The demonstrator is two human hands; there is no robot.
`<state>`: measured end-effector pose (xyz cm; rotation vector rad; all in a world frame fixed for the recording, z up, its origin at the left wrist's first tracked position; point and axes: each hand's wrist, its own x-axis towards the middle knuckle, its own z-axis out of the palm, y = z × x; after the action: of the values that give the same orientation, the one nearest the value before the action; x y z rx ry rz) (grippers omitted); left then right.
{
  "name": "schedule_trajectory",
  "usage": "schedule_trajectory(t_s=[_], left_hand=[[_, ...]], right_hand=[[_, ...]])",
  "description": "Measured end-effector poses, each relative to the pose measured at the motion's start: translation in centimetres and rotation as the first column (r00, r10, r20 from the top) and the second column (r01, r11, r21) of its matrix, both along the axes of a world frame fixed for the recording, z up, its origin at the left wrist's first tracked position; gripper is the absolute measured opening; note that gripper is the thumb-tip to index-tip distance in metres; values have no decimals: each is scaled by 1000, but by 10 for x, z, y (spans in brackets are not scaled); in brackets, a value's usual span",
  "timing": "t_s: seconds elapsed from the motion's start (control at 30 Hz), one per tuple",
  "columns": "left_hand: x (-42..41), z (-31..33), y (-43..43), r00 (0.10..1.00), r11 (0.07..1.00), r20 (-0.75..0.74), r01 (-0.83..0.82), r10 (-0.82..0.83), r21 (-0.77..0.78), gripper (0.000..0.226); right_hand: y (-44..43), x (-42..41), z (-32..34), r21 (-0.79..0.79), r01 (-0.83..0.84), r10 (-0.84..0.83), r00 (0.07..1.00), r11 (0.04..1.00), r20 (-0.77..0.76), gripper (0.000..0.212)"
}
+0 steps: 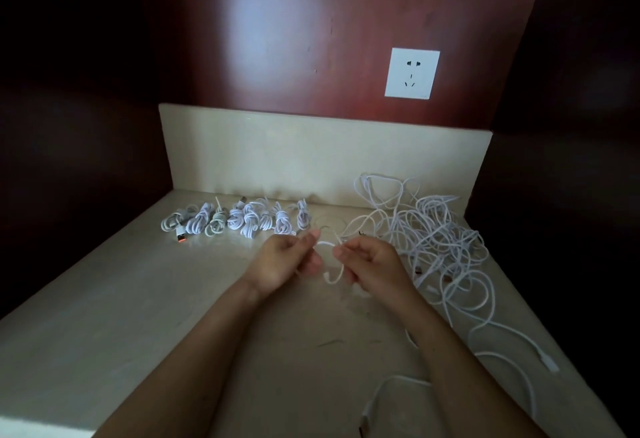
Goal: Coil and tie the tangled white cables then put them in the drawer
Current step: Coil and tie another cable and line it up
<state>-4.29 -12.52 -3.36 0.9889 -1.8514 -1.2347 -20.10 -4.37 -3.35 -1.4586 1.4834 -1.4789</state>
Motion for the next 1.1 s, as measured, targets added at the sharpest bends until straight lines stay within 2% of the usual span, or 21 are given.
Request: schedule_trajectory(t_s=[0.1, 0.17, 0.23, 0.27, 0.33, 0.37, 0.43, 0.57, 0.7, 0.87, 0.97, 1.03, 1.1], left_hand=[[0, 5, -1, 996, 997, -79, 48, -43, 52, 32], [2, 9, -4, 987, 995, -158, 40, -25, 95, 23], [6, 9, -7, 979, 993, -202, 19, 5, 117, 23], [9, 9, -9, 980, 994, -198, 0, 23, 111, 25], [14, 8, -13, 986, 996, -163, -33, 47, 85, 27], [16, 9, -14, 988, 996, -142, -46, 56, 71, 28], [18, 11, -16, 992, 996, -106, -67, 72, 52, 30], [18, 16, -14, 986, 985, -157, -25, 52, 169, 31], [19, 20, -16, 969, 937, -243, 43, 45, 346, 36], [25, 20, -21, 917, 871, -394, 147, 57, 469, 30], [24, 18, -21, 925, 889, -379, 144, 35, 434, 24], [21, 16, -20, 938, 915, -347, 131, 11, 383, 27], [20, 15, -17, 954, 943, -301, 104, -4, 315, 33]], right_hand=[[-6, 10, 1, 7, -62, 62, 993, 998, -103, 10], [-11, 15, 1, 1, -67, 65, 967, 998, -247, 13], [-19, 21, 3, -61, -14, -13, 909, 998, -416, 20], [-22, 25, 6, -127, 41, -90, 904, 991, -418, 18], [-28, 36, 13, -283, 164, -238, 938, 945, -253, 11], [-32, 41, 16, -337, 208, -283, 940, 918, -191, 15], [-41, 49, 19, -373, 197, -286, 937, 907, -201, 26], [-57, 55, 6, -215, 94, -159, 938, 972, -308, 42], [-64, 53, -13, -181, 94, -162, 897, 979, -410, 18], [-63, 47, -16, -199, 160, -232, 874, 967, -427, 22], [-59, 47, -15, -198, 198, -266, 862, 960, -432, 25], [-56, 46, -15, -198, 221, -289, 849, 955, -443, 24], [-53, 47, -15, -212, 233, -306, 843, 949, -443, 34]])
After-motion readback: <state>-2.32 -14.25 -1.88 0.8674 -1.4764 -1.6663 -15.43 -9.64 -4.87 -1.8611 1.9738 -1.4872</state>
